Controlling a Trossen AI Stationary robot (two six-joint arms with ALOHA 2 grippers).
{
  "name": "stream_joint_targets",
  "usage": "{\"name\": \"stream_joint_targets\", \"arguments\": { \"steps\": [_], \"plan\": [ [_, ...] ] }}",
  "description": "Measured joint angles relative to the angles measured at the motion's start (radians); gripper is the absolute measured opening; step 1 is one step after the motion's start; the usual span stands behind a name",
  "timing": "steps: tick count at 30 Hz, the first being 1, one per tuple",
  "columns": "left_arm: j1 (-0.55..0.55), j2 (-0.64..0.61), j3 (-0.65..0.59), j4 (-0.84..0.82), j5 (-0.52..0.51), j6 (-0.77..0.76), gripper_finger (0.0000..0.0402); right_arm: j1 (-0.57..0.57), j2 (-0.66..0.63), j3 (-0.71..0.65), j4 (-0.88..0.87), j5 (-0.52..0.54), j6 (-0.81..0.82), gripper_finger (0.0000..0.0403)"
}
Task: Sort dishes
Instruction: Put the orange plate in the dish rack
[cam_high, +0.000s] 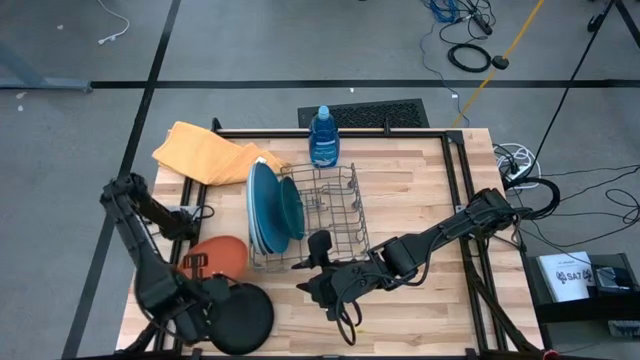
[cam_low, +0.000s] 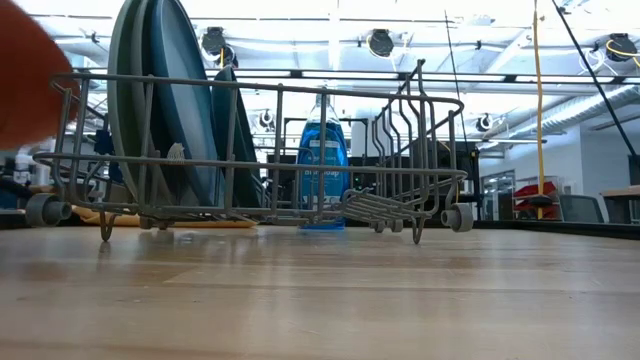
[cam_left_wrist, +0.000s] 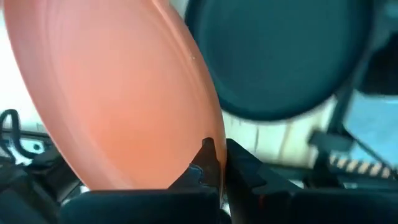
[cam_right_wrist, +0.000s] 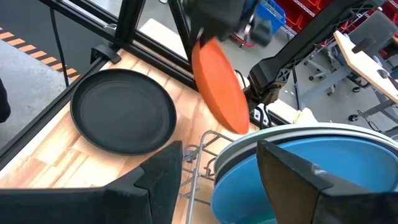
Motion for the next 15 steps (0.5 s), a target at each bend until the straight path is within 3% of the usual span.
{"name": "stream_joint_targets", "arguments": {
  "steps": [10,15],
  "plan": [
    [-0.019,0.0,0.367,-0.056,-0.005,0.127,0.0001,0.009,0.0,0.0,-0.022,-0.005,-0.001,0.0199],
    [-0.016,0.0,0.52,-0.001,-0.118,0.424,0.0,0.026,-0.009,0.0,-0.016,-0.015,-0.031,0.0199]
  ]
}}
